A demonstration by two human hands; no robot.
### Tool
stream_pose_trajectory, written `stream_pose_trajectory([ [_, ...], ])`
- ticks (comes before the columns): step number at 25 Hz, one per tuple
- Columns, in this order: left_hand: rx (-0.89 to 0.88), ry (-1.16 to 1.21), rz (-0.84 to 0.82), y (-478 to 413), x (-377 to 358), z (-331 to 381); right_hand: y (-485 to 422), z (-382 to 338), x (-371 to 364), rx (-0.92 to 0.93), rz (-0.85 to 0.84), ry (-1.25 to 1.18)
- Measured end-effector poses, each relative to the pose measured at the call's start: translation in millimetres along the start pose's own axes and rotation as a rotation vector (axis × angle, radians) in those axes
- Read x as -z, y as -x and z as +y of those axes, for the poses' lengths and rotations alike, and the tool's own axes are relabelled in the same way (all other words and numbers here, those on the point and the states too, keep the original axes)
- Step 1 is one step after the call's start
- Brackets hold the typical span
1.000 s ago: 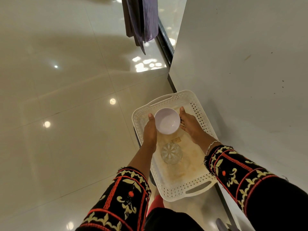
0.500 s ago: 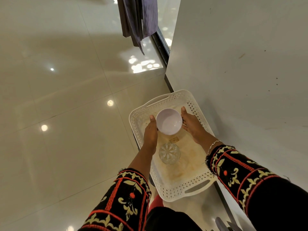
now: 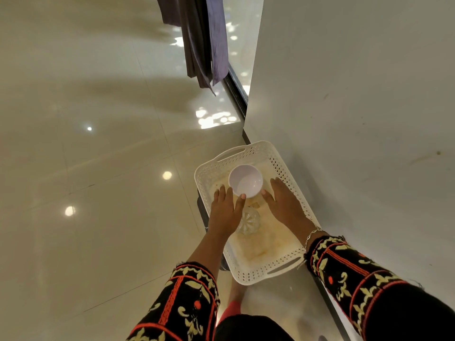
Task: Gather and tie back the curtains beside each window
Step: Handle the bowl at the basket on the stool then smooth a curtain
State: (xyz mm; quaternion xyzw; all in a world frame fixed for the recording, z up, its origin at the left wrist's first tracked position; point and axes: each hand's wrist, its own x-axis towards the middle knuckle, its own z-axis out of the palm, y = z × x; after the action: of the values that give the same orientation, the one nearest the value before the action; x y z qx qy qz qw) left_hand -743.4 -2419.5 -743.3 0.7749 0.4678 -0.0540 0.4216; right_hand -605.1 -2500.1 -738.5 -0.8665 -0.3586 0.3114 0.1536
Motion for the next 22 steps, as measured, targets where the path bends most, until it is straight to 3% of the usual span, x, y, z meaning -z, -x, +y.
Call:
stream_pose_trajectory([
  [6,-0.062,-0.25,0.013,78.5,-11.6,3.0,89.6,17.8,0.2,-0.002,0.009,0.055],
  [13,-0.165,-0.399,0.044,198.6,-45.3,5.5,221.3,49.7,-2.9,0.019,0.068,0.158],
  [22,-0.235,-0.487,0.022,315.6,-64.4,9.4,346.3,56.9,-6.0,-0.025,0.143,0.065],
])
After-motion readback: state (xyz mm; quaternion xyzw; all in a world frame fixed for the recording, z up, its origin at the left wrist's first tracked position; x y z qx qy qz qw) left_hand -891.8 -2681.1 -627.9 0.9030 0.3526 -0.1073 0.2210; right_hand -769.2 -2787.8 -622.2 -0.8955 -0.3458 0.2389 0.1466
